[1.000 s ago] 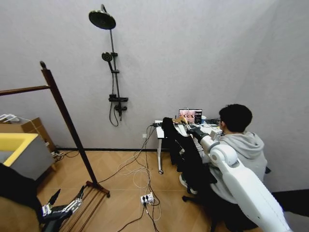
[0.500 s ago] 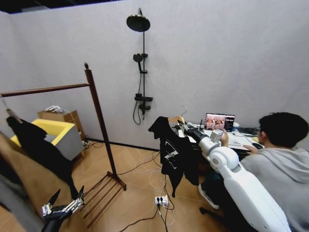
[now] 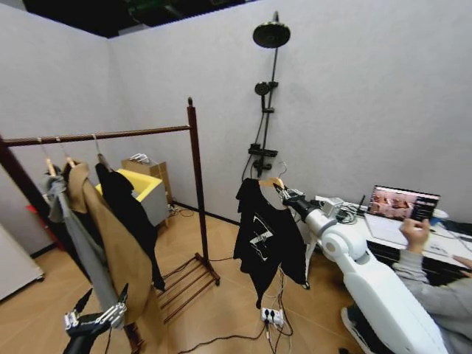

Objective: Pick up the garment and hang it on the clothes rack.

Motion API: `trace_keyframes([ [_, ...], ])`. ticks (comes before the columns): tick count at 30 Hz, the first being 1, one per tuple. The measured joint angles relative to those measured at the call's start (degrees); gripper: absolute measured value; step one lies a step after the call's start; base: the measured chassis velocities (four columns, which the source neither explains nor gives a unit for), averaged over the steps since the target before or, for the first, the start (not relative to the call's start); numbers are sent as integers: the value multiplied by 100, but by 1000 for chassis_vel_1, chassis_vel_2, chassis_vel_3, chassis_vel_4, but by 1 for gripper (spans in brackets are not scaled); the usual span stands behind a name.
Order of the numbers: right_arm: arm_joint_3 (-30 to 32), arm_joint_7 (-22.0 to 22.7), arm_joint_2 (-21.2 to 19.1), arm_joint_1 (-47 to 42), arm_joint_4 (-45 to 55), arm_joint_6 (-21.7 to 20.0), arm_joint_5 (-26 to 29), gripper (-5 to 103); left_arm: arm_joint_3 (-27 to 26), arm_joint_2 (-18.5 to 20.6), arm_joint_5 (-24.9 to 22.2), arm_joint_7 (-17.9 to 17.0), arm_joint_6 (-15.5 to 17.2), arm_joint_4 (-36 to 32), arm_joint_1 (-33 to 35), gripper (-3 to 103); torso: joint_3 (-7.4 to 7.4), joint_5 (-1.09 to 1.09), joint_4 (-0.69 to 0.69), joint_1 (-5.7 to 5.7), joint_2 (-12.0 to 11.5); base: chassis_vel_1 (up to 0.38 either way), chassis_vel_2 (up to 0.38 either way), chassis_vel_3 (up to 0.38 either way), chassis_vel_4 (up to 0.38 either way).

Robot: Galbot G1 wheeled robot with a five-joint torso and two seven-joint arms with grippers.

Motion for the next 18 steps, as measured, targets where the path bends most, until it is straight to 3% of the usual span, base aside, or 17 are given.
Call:
trace_keyframes([
  [18,245,-41,-113,-115,-36,14,38,10,0,0,0,0,0,0,0,100,0,0,0,0,0,129,125,127,123],
])
